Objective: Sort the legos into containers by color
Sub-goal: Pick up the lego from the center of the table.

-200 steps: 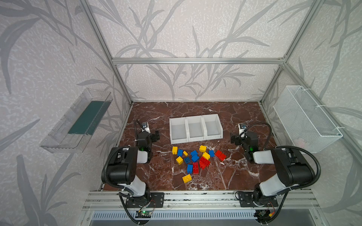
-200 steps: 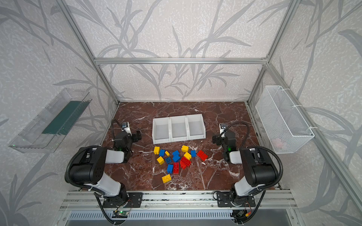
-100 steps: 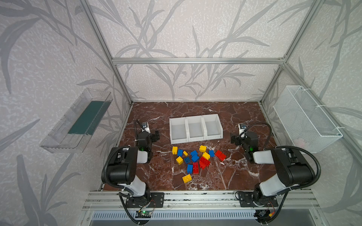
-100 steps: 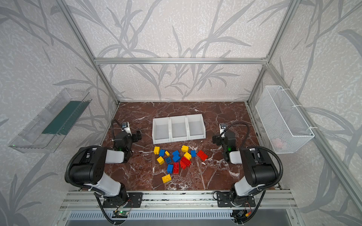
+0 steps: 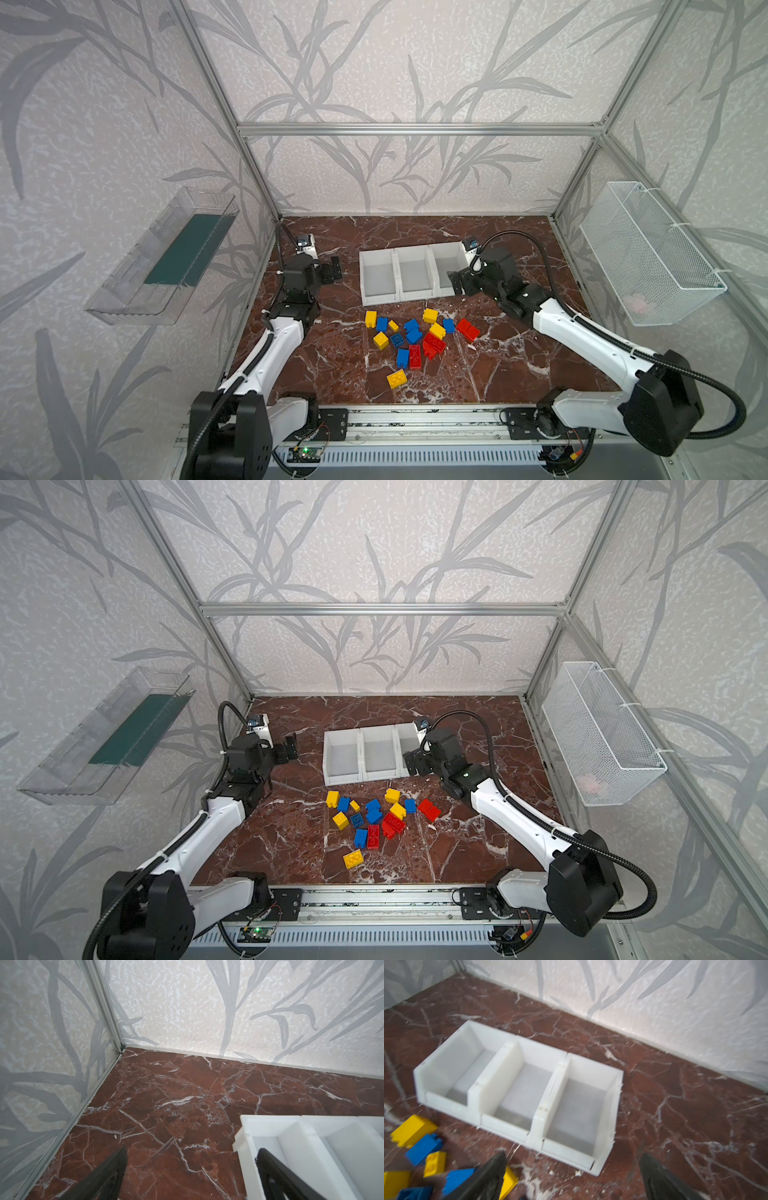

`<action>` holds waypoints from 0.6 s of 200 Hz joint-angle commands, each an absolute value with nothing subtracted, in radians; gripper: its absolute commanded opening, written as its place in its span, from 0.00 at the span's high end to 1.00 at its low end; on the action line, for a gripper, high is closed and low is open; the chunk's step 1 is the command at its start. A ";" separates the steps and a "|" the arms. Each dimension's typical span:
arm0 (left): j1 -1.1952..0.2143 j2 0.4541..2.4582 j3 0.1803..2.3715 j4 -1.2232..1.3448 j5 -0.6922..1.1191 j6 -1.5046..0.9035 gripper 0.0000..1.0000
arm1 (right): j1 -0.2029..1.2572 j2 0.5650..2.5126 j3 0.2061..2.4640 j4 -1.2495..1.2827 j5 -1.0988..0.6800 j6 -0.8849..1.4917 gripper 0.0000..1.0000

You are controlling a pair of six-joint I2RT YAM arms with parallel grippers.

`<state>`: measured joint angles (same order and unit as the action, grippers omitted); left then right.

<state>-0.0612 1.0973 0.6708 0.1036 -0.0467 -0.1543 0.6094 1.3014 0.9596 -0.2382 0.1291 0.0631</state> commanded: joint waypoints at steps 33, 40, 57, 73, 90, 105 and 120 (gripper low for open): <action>-0.131 1.028 0.669 -0.176 -0.025 -0.261 0.01 | 0.801 1.423 1.067 -0.654 0.092 0.309 0.02; -0.137 1.028 0.662 -0.174 -0.020 -0.271 0.01 | 0.825 1.441 1.070 -0.660 0.108 0.342 0.03; -0.153 1.035 0.654 -0.169 -0.011 -0.291 0.01 | 0.847 1.499 1.078 -0.665 0.129 0.437 0.07; -0.162 1.041 0.652 -0.176 -0.013 -0.303 0.01 | 0.848 1.563 1.110 -0.680 0.127 0.511 0.13; -0.167 1.041 0.649 -0.175 -0.017 -0.307 0.01 | 0.857 1.625 1.142 -0.658 0.137 0.562 0.16; -0.170 1.039 0.646 -0.174 -0.018 -0.307 0.01 | 0.862 1.672 1.177 -0.644 0.160 0.600 0.17; -0.170 1.035 0.641 -0.172 -0.017 -0.308 0.01 | 0.862 1.701 1.207 -0.633 0.179 0.626 0.18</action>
<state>-0.1638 1.0447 0.6563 -0.1581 -0.0193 -0.2871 0.8532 1.6714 1.1465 -0.6296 0.1322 0.5255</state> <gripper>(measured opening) 0.992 0.827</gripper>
